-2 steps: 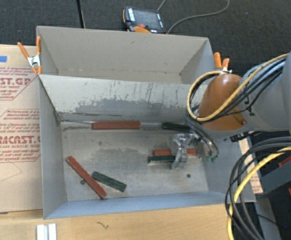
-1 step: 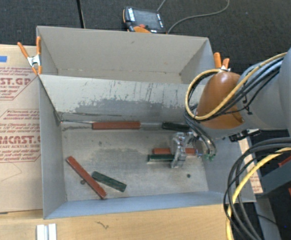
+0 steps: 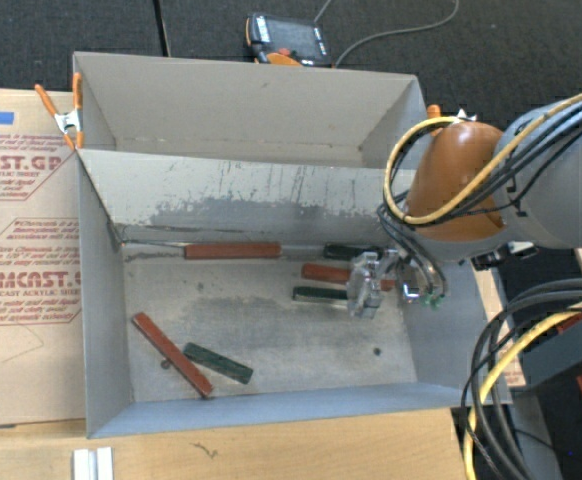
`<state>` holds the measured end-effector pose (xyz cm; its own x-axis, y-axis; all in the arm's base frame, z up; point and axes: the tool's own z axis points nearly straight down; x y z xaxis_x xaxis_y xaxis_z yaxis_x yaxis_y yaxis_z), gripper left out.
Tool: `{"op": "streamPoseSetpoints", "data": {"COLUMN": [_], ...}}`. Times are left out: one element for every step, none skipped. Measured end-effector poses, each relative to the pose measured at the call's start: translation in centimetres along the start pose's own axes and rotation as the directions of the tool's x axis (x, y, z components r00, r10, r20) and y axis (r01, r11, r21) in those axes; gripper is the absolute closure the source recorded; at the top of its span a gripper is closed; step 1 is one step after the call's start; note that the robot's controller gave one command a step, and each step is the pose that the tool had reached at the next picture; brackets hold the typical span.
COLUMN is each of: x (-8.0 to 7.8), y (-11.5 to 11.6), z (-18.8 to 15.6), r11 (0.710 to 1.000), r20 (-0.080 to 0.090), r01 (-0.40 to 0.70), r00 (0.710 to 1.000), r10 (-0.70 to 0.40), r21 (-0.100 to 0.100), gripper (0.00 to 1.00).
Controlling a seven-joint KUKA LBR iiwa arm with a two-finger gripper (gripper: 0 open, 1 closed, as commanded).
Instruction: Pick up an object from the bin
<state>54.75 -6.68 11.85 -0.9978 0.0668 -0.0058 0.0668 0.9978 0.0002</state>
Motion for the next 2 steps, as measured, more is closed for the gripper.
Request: {"op": "streamPoseSetpoints", "data": {"x": [0.1, -4.0], "y": [0.0, 4.8], "z": [0.3, 5.1], "r11": [1.0, 0.998], "r20": [-0.004, -0.004], "r01": [0.0, 0.059], "r00": [1.0, 0.998], "r10": [0.0, -0.059], "r21": [0.0, -0.002], "gripper": [0.0, 0.0]}}
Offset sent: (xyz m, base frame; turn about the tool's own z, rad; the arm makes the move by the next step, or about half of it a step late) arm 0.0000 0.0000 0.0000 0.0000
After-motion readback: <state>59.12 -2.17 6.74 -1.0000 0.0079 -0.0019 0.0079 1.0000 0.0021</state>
